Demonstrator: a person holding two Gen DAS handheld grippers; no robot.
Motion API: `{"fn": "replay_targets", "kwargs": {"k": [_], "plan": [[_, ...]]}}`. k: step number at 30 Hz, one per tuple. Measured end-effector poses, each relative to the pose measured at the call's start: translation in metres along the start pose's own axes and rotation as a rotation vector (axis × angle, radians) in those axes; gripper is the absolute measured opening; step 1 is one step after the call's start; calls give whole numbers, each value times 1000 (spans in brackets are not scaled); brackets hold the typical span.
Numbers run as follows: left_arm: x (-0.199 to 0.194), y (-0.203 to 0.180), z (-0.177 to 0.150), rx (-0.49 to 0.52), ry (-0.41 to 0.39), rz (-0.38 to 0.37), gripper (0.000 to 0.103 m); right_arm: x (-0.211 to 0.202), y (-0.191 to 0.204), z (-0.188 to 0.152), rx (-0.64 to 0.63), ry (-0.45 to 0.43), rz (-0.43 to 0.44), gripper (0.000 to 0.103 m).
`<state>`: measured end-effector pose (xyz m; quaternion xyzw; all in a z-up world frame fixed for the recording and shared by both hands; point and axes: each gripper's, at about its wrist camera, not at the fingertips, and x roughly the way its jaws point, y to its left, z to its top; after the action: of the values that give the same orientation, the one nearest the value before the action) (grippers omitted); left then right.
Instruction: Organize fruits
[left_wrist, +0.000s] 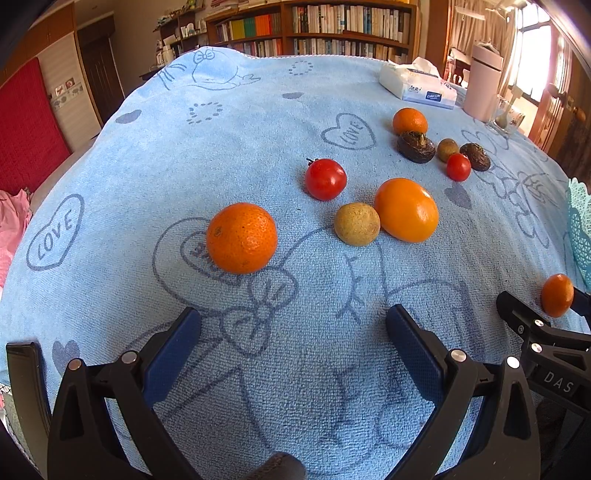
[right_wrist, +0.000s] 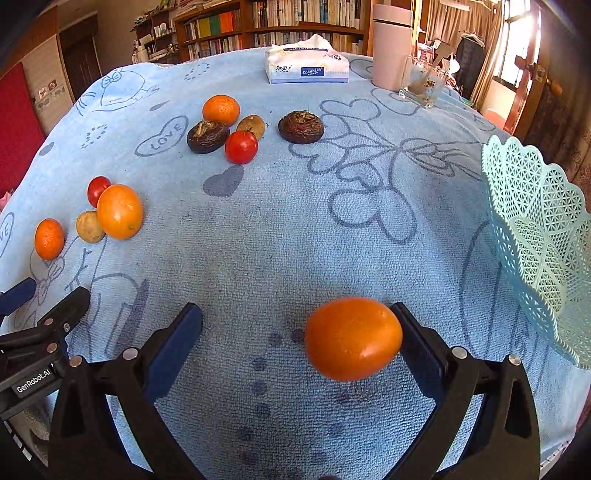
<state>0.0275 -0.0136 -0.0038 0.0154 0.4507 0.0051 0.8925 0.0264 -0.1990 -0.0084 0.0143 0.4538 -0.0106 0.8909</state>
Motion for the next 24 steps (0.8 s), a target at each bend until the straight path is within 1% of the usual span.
{"fn": "replay_targets", "kwargs": {"k": [1, 3, 5, 7, 10, 14, 15, 17, 19, 20, 21, 23, 24], "plan": [[0, 0, 0, -1, 0, -2, 98, 0, -1, 1, -1, 9, 6, 101], [0, 0, 0, -2, 0, -3, 98, -6, -8, 0, 14, 28, 47, 101], [0, 0, 0, -2, -1, 0, 98, -20, -16, -9, 32, 10, 105, 101], [0, 1, 1, -2, -1, 0, 98, -30, -22, -19, 41, 15, 115, 101], [-2, -1, -1, -1, -2, 4, 98, -33, -33, -26, 103, 47, 146, 101], [-2, 1, -1, -9, -2, -8, 98, -27, -31, -17, 189, 64, 162, 101], [-2, 2, -1, -11, -2, -13, 98, -26, -29, -12, 217, 66, 198, 101], [-3, 3, -1, -14, -2, -19, 98, -21, -28, 2, 297, 85, 359, 101], [-3, 2, -1, -13, -2, -18, 98, -16, -31, 13, 391, 94, 549, 101], [-3, 3, -2, -13, -2, -18, 98, -17, -33, 18, 421, 79, 583, 101], [-3, 3, -2, -13, -2, -20, 98, -19, -35, 21, 422, 52, 558, 101], [-4, 3, -2, -12, -1, -24, 98, -27, -33, 23, 366, 4, 452, 101], [-4, 4, -2, -12, -1, -26, 98, -29, -32, 21, 338, -8, 412, 101]]}}
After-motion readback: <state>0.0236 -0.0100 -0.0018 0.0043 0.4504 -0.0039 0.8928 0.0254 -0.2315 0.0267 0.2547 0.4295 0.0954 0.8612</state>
